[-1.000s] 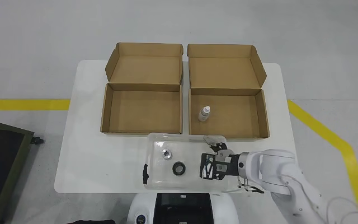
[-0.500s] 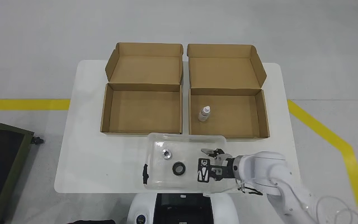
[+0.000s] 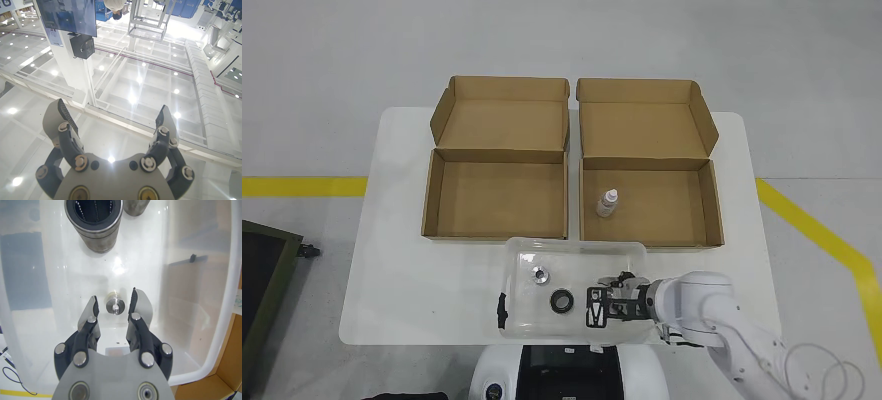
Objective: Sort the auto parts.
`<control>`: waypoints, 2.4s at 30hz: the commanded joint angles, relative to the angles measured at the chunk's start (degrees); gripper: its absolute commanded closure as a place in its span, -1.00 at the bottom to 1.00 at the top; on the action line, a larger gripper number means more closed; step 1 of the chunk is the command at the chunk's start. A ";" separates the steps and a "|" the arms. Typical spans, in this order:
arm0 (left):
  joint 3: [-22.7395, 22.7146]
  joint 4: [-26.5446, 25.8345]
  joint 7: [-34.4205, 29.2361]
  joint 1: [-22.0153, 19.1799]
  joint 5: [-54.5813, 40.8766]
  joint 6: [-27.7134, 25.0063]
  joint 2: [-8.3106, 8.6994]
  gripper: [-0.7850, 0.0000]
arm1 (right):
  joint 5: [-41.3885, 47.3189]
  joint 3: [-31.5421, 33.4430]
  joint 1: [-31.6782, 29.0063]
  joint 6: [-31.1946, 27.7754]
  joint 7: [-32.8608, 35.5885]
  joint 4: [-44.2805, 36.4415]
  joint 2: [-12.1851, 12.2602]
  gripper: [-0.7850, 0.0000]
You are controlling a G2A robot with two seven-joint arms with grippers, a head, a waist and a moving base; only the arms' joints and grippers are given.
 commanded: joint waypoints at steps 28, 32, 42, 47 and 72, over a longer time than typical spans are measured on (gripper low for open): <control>0.00 0.00 0.00 0.00 0.00 0.00 0.00 -1.00 | 7.09 7.40 0.03 3.50 -14.31 -10.30 1.49 1.00; 0.00 0.00 0.00 0.00 0.00 0.00 0.00 -1.00 | 9.12 10.11 -0.86 5.62 -20.84 -13.61 1.57 1.00; 0.00 0.00 0.00 0.00 0.00 0.00 0.00 -1.00 | 12.32 13.38 0.16 10.02 -34.65 -14.60 1.22 1.00; 0.00 0.00 0.00 0.00 0.00 0.00 0.00 -1.00 | 13.66 13.88 2.76 13.50 -39.86 -13.66 0.75 1.00; 0.00 0.00 0.00 0.00 0.00 0.00 0.00 -1.00 | 14.94 13.55 9.21 20.85 -57.38 -13.40 -1.26 1.00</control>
